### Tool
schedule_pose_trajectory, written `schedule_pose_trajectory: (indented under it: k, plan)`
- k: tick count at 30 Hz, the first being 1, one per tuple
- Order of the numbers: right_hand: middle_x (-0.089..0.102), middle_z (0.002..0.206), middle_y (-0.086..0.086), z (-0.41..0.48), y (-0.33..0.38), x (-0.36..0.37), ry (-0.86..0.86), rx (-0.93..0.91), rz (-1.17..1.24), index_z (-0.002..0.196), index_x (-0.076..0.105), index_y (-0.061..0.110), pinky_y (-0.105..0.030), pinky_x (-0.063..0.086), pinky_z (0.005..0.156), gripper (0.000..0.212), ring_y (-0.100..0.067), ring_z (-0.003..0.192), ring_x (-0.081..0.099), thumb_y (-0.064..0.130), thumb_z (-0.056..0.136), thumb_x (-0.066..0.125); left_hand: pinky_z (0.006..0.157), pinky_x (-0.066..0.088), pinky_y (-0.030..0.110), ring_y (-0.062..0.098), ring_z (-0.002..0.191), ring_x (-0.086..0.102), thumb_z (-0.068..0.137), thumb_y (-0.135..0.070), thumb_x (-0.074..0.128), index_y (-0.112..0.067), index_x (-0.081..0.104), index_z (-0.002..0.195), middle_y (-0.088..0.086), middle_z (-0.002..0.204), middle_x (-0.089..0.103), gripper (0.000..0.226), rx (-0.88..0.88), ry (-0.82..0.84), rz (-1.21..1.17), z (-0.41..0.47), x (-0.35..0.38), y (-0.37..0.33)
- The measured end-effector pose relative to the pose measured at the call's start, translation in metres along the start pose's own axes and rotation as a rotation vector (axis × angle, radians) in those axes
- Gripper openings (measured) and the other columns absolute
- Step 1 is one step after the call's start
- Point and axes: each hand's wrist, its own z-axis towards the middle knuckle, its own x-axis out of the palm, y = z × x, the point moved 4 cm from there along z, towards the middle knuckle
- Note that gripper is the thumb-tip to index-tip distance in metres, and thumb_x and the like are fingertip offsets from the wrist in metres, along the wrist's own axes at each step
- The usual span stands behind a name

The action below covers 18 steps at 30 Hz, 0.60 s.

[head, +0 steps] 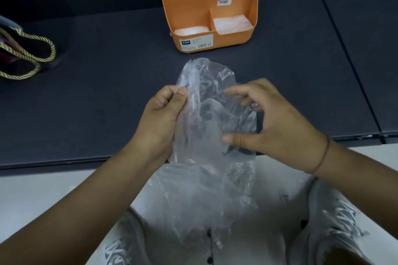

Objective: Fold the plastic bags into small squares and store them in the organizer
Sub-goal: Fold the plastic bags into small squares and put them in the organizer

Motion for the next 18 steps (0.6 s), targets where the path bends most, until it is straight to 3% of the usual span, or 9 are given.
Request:
schedule_pose_trajectory:
  k: [3,5,8,10,12,14,16,18]
  plan:
    - [0.039,0.112,0.018,0.007,-0.012,0.0,-0.04,-0.013,-0.087,0.126,0.048,0.039,-0.006,0.034,0.092,0.068,0.003,0.105,0.045,0.035,0.067,0.084,0.06,0.049,0.025,0.01,0.062,0.051,0.102,-0.023,0.051,-0.02,0.057,0.075,-0.003,0.067,0.054,0.028,-0.006,-0.018,0.003,0.002,-0.003,0.003]
    - [0.041,0.104,0.018,0.013,-0.019,0.0,-0.116,0.003,-0.052,0.113,0.06,0.034,-0.005,0.035,0.086,0.049,0.001,0.096,0.047,0.034,0.069,0.083,0.06,0.049,0.024,0.009,0.062,0.051,0.101,-0.024,0.051,-0.02,0.056,0.075,-0.005,0.065,0.054,0.027,-0.019,-0.015,-0.003,0.001,-0.004,0.004]
    - [0.046,0.092,0.011,0.021,-0.025,0.012,-0.136,0.011,0.065,0.086,0.067,0.033,-0.009,0.039,0.077,0.02,-0.001,0.08,0.049,0.026,0.073,0.081,0.078,0.051,0.035,0.018,0.078,0.055,0.101,-0.024,0.051,-0.022,0.06,0.076,0.002,0.078,0.058,0.027,-0.008,0.028,0.013,0.001,0.0,0.005]
    - [0.048,0.086,0.009,0.023,-0.025,0.018,-0.148,-0.006,0.122,0.075,0.064,0.034,-0.008,0.038,0.071,0.023,0.0,0.072,0.048,0.016,0.078,0.078,0.092,0.049,0.048,0.025,0.087,0.056,0.101,-0.025,0.052,-0.02,0.062,0.081,0.01,0.089,0.061,0.023,-0.01,0.058,0.034,0.0,0.0,0.005]
    - [0.052,0.083,0.007,0.026,-0.026,0.018,-0.149,-0.013,0.171,0.073,0.062,0.032,-0.01,0.038,0.071,0.026,-0.003,0.071,0.049,0.011,0.083,0.073,0.099,0.046,0.053,0.026,0.091,0.057,0.101,-0.025,0.052,-0.017,0.062,0.084,0.011,0.093,0.062,0.021,-0.011,0.053,0.048,0.001,-0.002,0.005]
    - [0.056,0.078,0.008,0.028,-0.03,0.01,-0.136,0.024,0.273,0.075,0.061,0.026,-0.014,0.041,0.071,0.017,-0.003,0.071,0.051,0.018,0.087,0.068,0.096,0.05,0.046,0.022,0.09,0.061,0.101,-0.024,0.052,-0.018,0.062,0.082,0.007,0.091,0.066,0.022,-0.007,0.018,0.032,0.002,-0.007,0.005]
    - [0.056,0.071,0.011,0.03,-0.038,-0.003,-0.154,0.094,0.447,0.076,0.058,0.021,-0.016,0.042,0.065,0.01,-0.003,0.067,0.05,0.024,0.085,0.059,0.084,0.054,0.033,0.014,0.082,0.064,0.101,-0.022,0.052,-0.018,0.062,0.081,-0.001,0.083,0.069,0.023,-0.001,-0.023,-0.013,0.004,-0.013,0.005]
    - [0.057,0.067,0.007,0.031,-0.047,-0.019,-0.216,0.178,0.659,0.078,0.055,0.016,-0.019,0.042,0.058,0.013,-0.007,0.063,0.049,0.019,0.091,0.057,0.074,0.053,0.025,0.008,0.073,0.064,0.1,-0.02,0.054,-0.018,0.062,0.079,-0.006,0.075,0.069,0.023,0.003,-0.077,-0.041,0.008,-0.02,0.007]
